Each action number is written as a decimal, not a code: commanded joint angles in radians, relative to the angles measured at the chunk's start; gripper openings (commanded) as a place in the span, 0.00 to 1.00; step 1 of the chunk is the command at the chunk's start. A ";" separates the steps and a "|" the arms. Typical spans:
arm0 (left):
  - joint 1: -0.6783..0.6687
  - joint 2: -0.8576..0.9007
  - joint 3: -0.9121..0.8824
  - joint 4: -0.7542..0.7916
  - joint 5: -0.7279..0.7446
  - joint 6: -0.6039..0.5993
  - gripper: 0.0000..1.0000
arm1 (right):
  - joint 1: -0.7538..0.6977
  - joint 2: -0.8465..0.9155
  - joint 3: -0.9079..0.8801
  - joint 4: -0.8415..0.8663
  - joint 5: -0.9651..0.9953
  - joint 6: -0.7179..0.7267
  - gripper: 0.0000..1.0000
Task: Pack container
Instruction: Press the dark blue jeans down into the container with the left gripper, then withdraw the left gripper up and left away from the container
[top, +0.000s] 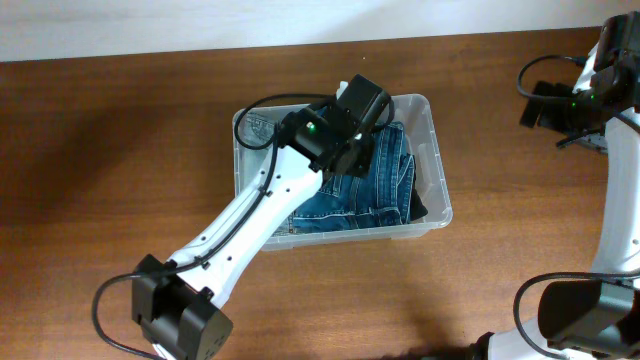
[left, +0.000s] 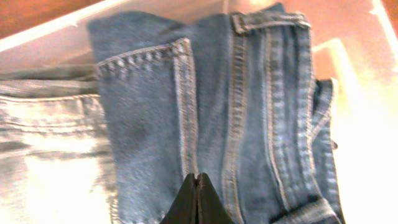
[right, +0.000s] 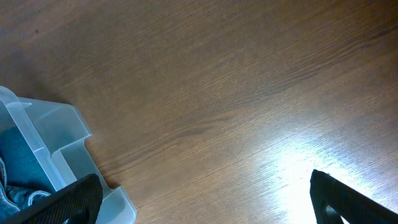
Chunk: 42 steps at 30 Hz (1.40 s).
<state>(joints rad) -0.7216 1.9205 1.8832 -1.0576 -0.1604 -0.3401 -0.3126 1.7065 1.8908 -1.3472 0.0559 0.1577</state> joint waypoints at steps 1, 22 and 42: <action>0.004 0.008 -0.007 0.024 -0.135 0.012 0.00 | -0.002 0.000 0.008 0.000 0.008 0.007 0.99; 0.011 0.259 0.002 0.143 -0.180 0.012 0.01 | -0.002 0.000 0.008 0.000 0.008 0.007 0.99; 0.532 -0.286 0.077 -0.056 -0.214 0.011 0.64 | -0.002 0.000 0.008 0.000 0.008 0.007 0.99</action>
<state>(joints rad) -0.2996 1.6302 1.9625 -1.0805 -0.3687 -0.3309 -0.3126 1.7065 1.8908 -1.3472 0.0559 0.1581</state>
